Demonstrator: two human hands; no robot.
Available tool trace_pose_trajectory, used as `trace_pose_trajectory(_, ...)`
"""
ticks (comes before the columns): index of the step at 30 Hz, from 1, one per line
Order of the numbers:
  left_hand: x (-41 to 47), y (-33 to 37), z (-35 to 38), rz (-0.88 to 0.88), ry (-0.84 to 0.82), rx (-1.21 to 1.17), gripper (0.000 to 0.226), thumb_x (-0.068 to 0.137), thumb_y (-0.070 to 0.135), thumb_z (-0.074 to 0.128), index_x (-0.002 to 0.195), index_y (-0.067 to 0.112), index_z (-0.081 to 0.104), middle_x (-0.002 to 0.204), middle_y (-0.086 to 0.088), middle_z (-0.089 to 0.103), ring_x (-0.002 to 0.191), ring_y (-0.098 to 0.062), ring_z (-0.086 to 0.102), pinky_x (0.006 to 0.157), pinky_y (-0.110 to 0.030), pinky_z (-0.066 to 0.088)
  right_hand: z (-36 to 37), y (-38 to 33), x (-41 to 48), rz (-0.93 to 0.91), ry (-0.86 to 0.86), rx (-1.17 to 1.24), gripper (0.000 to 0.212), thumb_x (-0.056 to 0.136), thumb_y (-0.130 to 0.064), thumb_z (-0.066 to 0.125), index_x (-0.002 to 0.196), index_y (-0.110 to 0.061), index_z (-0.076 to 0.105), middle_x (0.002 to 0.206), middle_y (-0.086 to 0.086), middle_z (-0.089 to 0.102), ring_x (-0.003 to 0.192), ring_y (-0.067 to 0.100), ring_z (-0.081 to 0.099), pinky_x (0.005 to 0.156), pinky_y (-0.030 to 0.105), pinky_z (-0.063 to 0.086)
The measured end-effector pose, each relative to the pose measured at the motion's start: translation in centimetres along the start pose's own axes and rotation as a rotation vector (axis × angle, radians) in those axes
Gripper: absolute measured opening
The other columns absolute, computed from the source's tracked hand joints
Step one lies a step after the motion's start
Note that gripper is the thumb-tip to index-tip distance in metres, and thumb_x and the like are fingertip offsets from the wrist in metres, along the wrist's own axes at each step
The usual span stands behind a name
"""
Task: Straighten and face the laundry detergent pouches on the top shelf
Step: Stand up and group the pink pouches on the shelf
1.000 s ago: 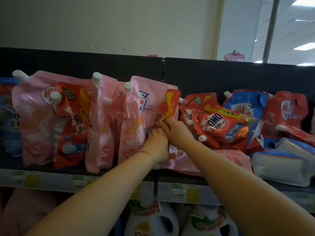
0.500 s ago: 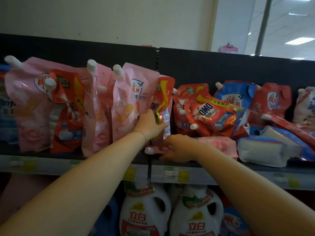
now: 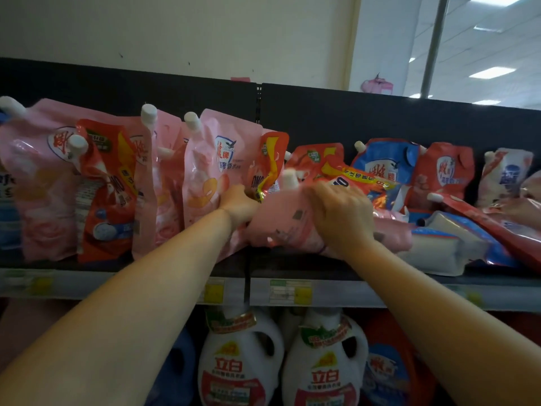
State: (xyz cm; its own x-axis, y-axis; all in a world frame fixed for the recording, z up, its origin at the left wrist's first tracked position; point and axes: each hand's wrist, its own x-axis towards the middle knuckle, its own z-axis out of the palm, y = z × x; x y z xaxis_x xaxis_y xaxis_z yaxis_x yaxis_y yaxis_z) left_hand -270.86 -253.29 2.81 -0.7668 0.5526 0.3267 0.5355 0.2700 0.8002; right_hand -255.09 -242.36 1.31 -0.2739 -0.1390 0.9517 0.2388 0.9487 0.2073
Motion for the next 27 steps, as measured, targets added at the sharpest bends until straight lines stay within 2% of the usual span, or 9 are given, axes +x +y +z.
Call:
trace_pose_trajectory(3,-0.7,0.6,-0.3,-0.042,-0.038,-0.097,0.033,0.098,0.010,0.046,0.125,-0.006,0.051,0.107,-0.017,0.055,0.092,-0.031,0.058,0.083,-0.033,0.044,-0.8,0.7,1.9,0.125,0.087,0.023,0.026,0.096,-0.026,0.047,0.084,-0.010,0.064,0.067,0.002,0.064,0.052,0.013,0.047,0.058,0.024,0.030)
trace_pose_trajectory(5,-0.9,0.8,-0.8,-0.049,-0.046,-0.223,0.035,0.100,0.013,0.045,0.131,-0.003,0.046,0.102,-0.012,0.050,0.090,-0.028,0.060,0.077,-0.028,0.043,-0.5,0.8,2.3,0.143,0.086,0.040,0.026,0.097,-0.027,0.046,0.086,-0.011,0.063,0.069,0.001,0.064,0.053,0.012,0.044,0.059,0.024,0.031)
trace_pose_trajectory(7,-1.8,1.1,-1.5,-0.049,-0.029,-0.332,0.028,0.099,0.025,0.050,0.116,0.003,0.056,0.089,-0.007,0.055,0.079,-0.023,0.059,0.059,-0.019,0.045,0.1,1.0,2.6,0.165,0.085,0.084,0.025,0.098,-0.026,0.046,0.089,-0.011,0.063,0.074,0.002,0.066,0.058,0.009,0.042,0.062,0.026,0.033)
trace_pose_trajectory(9,-2.4,1.4,-2.2,-0.033,0.042,-0.463,0.045,0.088,0.050,0.059,0.106,0.009,0.063,0.103,-0.010,0.065,0.073,-0.016,0.056,0.066,-0.019,0.049,0.7,1.1,3.1,0.230,0.079,0.151,0.026,0.099,-0.027,0.044,0.092,-0.010,0.063,0.079,0.002,0.067,0.060,0.010,0.046,0.062,0.030,0.038)
trace_pose_trajectory(12,-3.0,1.1,-3.0,0.161,0.028,-0.402,0.072,0.060,0.086,0.055,0.096,0.027,0.071,0.110,-0.005,0.068,0.102,-0.024,0.061,0.097,-0.040,0.045,1.1,1.1,4.4,0.391,0.088,0.277,0.028,0.102,-0.028,0.038,0.094,-0.011,0.060,0.077,-0.007,0.057,0.065,0.014,0.052,0.064,0.034,0.045)
trace_pose_trajectory(15,-3.7,0.1,-2.2,0.271,0.118,-0.392,0.080,0.066,0.064,0.072,0.127,0.020,0.046,0.125,0.001,0.056,0.117,-0.017,0.053,0.092,-0.029,0.046,1.7,1.0,6.1,0.541,0.129,0.374,0.027,0.103,-0.026,0.037,0.092,-0.009,0.056,0.070,-0.017,0.043,0.065,0.002,0.048,0.060,0.015,0.038)
trace_pose_trajectory(19,-5.3,-1.6,0.0,0.559,0.485,0.009,0.117,0.068,0.060,0.073,0.149,0.022,-0.002,0.157,-0.001,0.002,0.146,-0.016,0.001,0.118,-0.040,0.011,3.2,0.1,7.3,0.628,0.160,0.627,0.026,0.103,-0.028,0.035,0.086,-0.014,0.049,0.067,-0.010,0.048,0.055,-0.004,0.047,0.053,0.010,0.040)
trace_pose_trajectory(22,-5.7,-2.1,1.4,0.695,0.577,0.316,0.117,0.074,0.066,0.064,0.150,0.021,-0.013,0.156,-0.004,-0.023,0.143,-0.018,-0.026,0.116,-0.044,-0.009,4.5,-0.9,6.9,0.796,0.214,0.779,0.029,0.103,-0.033,0.032,0.081,-0.020,0.046,0.068,-0.007,0.048,0.053,-0.003,0.046,0.052,0.011,0.040)
trace_pose_trajectory(27,-5.0,-1.8,4.9,0.900,0.170,0.628,0.076,0.081,0.041,0.069,0.145,0.016,0.036,0.158,-0.009,0.021,0.147,-0.021,0.002,0.117,-0.050,0.015,4.2,1.1,6.0,0.977,0.069,0.748,0.029,0.103,-0.038,0.028,0.093,-0.021,0.049,0.090,0.006,0.058,0.077,0.016,0.057,0.070,0.036,0.050)
